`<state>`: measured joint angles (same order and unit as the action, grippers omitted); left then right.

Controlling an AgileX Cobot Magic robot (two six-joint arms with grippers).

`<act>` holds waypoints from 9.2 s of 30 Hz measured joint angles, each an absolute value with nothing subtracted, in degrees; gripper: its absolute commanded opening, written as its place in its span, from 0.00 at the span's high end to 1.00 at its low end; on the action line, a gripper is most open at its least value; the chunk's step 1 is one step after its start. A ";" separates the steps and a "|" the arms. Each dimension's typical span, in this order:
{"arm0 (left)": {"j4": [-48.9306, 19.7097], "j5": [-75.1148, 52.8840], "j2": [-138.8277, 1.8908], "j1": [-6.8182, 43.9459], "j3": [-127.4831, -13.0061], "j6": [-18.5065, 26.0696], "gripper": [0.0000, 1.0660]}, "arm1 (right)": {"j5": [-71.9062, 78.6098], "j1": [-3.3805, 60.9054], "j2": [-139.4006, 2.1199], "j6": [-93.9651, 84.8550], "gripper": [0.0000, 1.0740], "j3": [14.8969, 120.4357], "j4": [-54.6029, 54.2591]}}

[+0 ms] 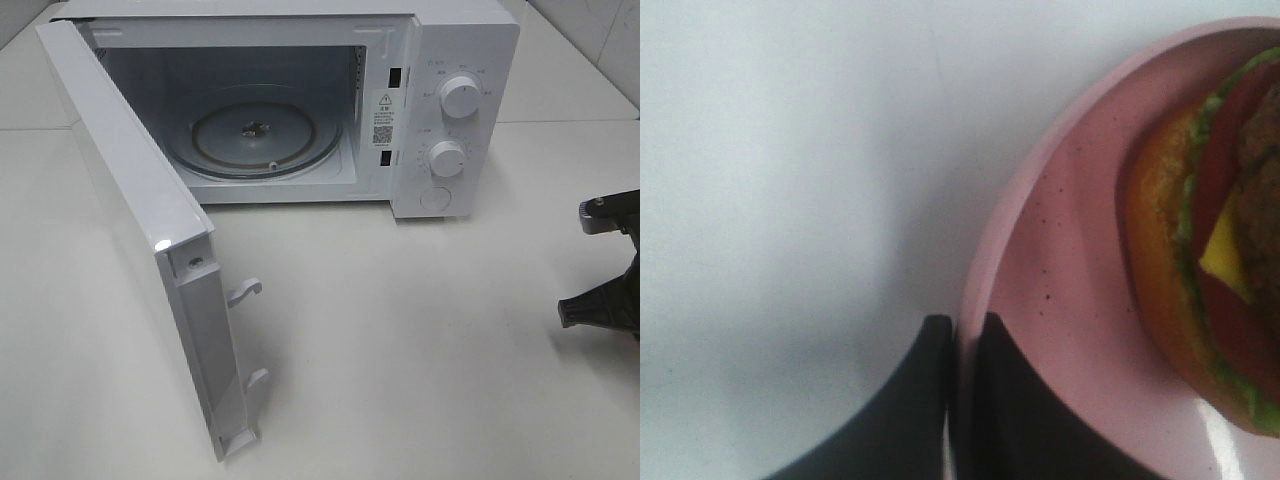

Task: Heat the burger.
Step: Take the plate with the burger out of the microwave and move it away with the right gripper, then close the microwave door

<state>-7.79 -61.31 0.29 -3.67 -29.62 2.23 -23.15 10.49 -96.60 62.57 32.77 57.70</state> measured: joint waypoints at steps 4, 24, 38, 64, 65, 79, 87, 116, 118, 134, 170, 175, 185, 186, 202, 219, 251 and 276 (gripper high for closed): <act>-7.79 -61.31 0.29 -3.67 -29.62 2.23 0.08 | -22.69 10.49 -96.60 62.80 0.76 32.95 57.70; -7.79 -61.31 0.29 -3.67 -29.62 2.23 0.08 | -22.75 10.49 -90.93 53.29 0.58 32.95 46.47; -7.79 -61.31 0.29 -3.67 -29.62 2.23 0.08 | -23.03 10.49 -72.71 26.18 0.16 33.12 29.56; -7.79 -61.31 0.29 -3.67 -29.62 2.23 0.08 | -33.75 10.49 -49.50 3.95 0.24 33.12 1.20; -7.79 -61.31 0.29 -3.67 -29.62 2.23 0.08 | -34.55 10.49 -48.47 3.38 0.25 33.12 0.69; -7.79 -61.31 0.29 -3.67 -29.62 2.23 0.08 | -50.53 10.49 -24.52 2.86 0.27 33.12 0.40; -7.79 -61.31 0.29 -3.67 -29.62 2.23 0.08 | -55.18 10.49 -11.17 2.98 0.29 32.37 0.40; -7.79 -61.31 0.29 -3.67 -29.62 2.23 0.08 | -55.75 5.16 0.17 4.35 0.29 28.19 0.57; -7.79 -61.31 0.29 -3.67 -29.62 2.23 0.08 | -55.75 5.16 0.17 4.35 0.29 28.19 0.57; -7.79 -61.31 0.29 -3.67 -29.62 2.23 0.08 | -55.75 5.16 0.17 4.35 0.29 28.19 0.57; -8.77 -61.31 0.29 -3.67 -29.62 2.23 0.08 | -55.75 5.16 0.17 4.35 0.29 28.19 0.57; -8.71 -61.31 0.29 -3.67 -29.62 2.23 0.08 | -55.75 5.16 0.17 4.35 0.29 28.19 0.57; -8.71 -60.56 0.29 -3.67 -29.68 -0.40 0.08 | -55.75 5.16 0.17 4.35 0.29 28.19 0.57; -8.65 -60.39 0.29 -3.67 -29.79 -0.40 0.08 | -55.75 5.16 0.17 4.35 0.29 28.19 0.57; -6.02 -47.15 -6.02 -3.67 -30.83 -0.57 0.42 | -55.75 5.16 0.17 4.35 0.29 28.19 0.57; -5.84 -23.32 -24.06 -3.67 -30.83 -0.52 0.99 | -55.75 5.16 0.17 4.35 0.29 28.19 0.57; 3.61 24.92 -47.15 -3.67 -16.73 -1.66 1.00 | -55.75 5.16 0.17 4.35 0.29 28.19 0.57; 21.31 36.61 -69.96 -3.67 -16.73 -13.58 1.00 | -55.75 5.16 0.17 4.35 0.29 28.19 0.57</act>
